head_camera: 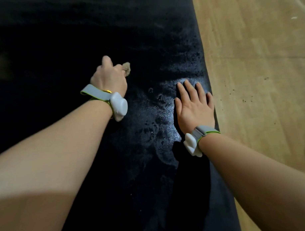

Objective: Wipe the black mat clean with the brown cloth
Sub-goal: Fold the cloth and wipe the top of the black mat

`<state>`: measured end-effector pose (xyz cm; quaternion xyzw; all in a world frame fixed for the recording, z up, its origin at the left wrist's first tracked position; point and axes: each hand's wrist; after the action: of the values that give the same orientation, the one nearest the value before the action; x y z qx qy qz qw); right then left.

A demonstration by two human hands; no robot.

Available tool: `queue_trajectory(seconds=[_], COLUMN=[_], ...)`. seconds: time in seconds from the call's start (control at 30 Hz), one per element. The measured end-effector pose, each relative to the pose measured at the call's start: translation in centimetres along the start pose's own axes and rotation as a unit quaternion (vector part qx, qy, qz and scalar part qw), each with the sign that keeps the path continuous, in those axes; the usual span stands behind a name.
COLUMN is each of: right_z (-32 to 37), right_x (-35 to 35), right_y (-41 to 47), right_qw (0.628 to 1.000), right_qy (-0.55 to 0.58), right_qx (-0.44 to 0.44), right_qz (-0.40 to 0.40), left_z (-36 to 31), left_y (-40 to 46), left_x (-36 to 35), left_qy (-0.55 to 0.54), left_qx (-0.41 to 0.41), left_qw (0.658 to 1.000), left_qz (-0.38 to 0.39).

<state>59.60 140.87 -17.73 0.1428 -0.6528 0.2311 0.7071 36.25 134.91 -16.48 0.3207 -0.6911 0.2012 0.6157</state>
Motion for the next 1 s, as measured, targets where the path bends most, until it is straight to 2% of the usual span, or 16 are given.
queue_trajectory(seconds=[0.17,0.27,0.3,0.4,0.5,0.57,0.6,0.73,0.77,0.83,0.9,1.0], right_z=[0.0,-0.1,-0.1,-0.1,-0.2,0.0,0.0,-0.4,-0.4,-0.3,-0.3,-0.4], right_x=[-0.1,0.0,0.0,0.0,0.0,0.0,0.0,0.0,0.0,0.1,0.2,0.8], right_y=[0.0,0.0,0.0,-0.1,-0.1,-0.1,-0.2,0.0,0.0,-0.1,-0.2,-0.1], right_qw=[1.0,1.0,1.0,1.0,1.0,1.0,1.0,0.999,0.999,0.999,0.999,0.998], right_qy=[0.007,0.008,0.01,0.011,0.013,0.016,0.016,-0.005,-0.008,0.005,0.022,0.054], right_qx=[0.0,0.0,0.0,0.002,0.001,0.003,0.003,0.008,0.01,0.002,-0.003,-0.001], right_qz=[0.003,0.011,0.014,0.017,0.019,0.014,0.015,0.038,0.04,0.032,0.026,0.025], left_z=[-0.1,0.1,0.1,0.0,-0.8,-2.6,-4.3,-11.5,-11.7,-10.5,-8.9,-8.4], left_y=[-0.5,-0.7,-1.0,-1.7,-1.4,-1.4,-1.9,-7.3,-7.8,-7.0,-5.5,-5.1], left_x=[0.5,0.4,0.3,0.3,0.5,0.8,0.9,0.4,0.2,0.0,-0.2,-0.5], left_qy=[0.041,0.099,0.1,0.087,0.065,0.014,-0.026,-0.153,-0.153,-0.083,-0.032,-0.041], left_qx=[-0.056,-0.139,-0.148,-0.121,-0.038,0.003,-0.007,-0.171,-0.187,-0.232,-0.218,-0.165], left_qw=[0.996,0.981,0.981,0.987,0.997,1.0,1.0,0.971,0.969,0.969,0.975,0.985], left_qz=[-0.048,-0.096,-0.077,-0.052,-0.029,-0.008,0.012,0.065,0.056,0.009,-0.011,-0.016])
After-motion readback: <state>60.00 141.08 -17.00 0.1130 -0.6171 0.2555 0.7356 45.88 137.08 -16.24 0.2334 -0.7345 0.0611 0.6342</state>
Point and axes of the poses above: each hand's wrist, its own y-axis towards the middle knuckle, its own x-axis out of the back of the hand, z = x × y, and after that the axes turned 1 degree about -x, right-handed
